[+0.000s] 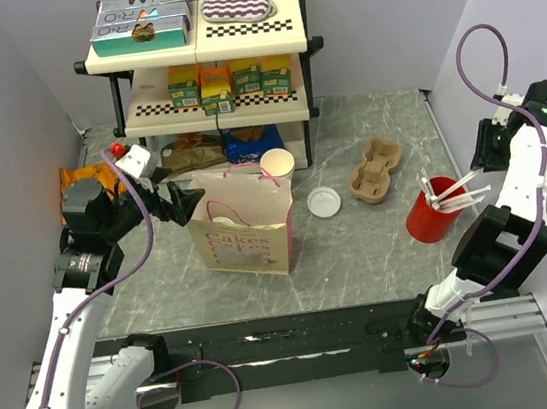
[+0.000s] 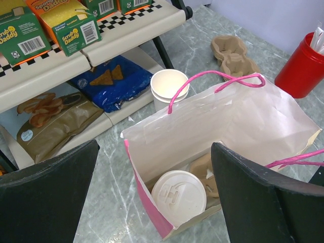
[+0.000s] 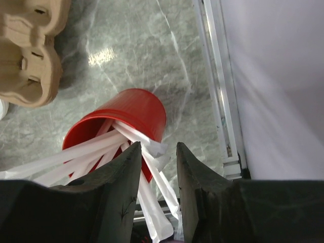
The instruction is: Pack the takeout coffee
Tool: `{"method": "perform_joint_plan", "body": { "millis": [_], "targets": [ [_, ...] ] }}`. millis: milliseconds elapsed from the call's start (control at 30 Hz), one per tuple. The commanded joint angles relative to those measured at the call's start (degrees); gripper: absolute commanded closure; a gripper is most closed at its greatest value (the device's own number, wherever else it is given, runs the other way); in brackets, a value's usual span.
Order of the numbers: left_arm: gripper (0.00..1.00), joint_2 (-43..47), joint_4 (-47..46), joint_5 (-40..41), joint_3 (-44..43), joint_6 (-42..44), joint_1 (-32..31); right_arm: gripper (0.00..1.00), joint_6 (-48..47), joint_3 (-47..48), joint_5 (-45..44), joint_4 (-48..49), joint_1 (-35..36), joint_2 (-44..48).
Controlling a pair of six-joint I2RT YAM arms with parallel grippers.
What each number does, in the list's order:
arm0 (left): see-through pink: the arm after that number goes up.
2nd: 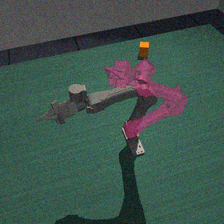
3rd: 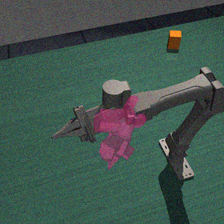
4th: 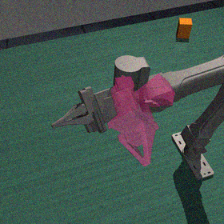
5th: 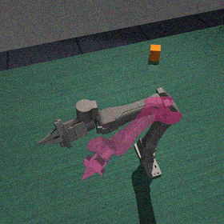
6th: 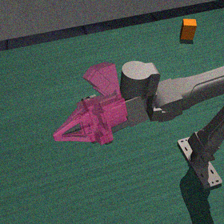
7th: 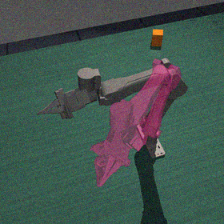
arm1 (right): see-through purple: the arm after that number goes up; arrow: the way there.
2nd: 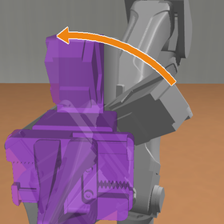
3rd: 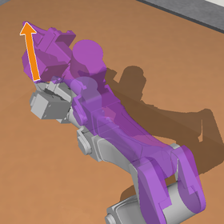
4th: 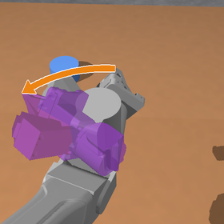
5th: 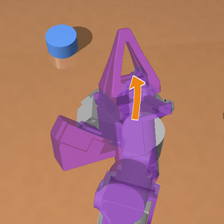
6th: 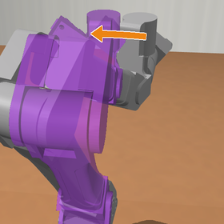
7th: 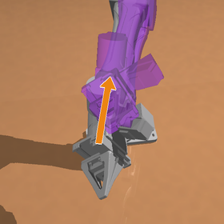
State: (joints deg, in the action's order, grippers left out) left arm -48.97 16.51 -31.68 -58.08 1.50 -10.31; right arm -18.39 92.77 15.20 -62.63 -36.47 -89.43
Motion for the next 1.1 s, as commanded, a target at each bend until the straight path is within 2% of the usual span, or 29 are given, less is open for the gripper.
{"method": "perform_joint_plan", "body": {
  "millis": [0,167,333,367,467,567,667,767,1067],
  "targets": [
    [0.01,0.54,-2.10,-0.75,0.34,0.96,0.20,0.59,1.25,-1.36,-1.23,-0.12,0.26,3.82],
    [0.01,0.89,-1.92,-0.92,0.43,1.14,0.20,0.62,1.25,-1.19,-0.70,-1.00,0.26,4.26],
    [0.01,1.07,-1.05,-1.10,-0.27,1.75,0.11,0.49,-1.72,3.64,1.04,-7.05,-0.44,8.56],
    [0.00,1.07,-1.13,-1.19,-0.45,1.75,0.20,0.49,-3.30,5.12,6.28,-10.89,-1.23,9.53],
    [0.01,0.98,-2.45,-1.63,-0.36,0.88,0.20,0.44,-11.29,7.07,12.64,-18.37,-1.50,12.87],
    [0.01,1.16,-4.64,-2.15,0.16,-0.53,0.20,0.36,-20.60,3.41,11.53,-20.95,-1.41,15.68],
    [0.01,1.33,-6.05,-2.51,1.04,-1.06,0.20,0.36,-26.49,-2.39,11.34,-20.95,-1.41,18.85],
    [0.01,1.25,-5.79,-2.68,0.96,-1.15,0.20,0.39,-28.19,-6.01,10.21,-19.73,-1.06,20.34],
    [0.01,0.98,-5.09,-2.16,1.04,-0.80,0.20,0.47,-28.19,-7.17,6.86,-13.84,0.87,15.96]
  ]
}}
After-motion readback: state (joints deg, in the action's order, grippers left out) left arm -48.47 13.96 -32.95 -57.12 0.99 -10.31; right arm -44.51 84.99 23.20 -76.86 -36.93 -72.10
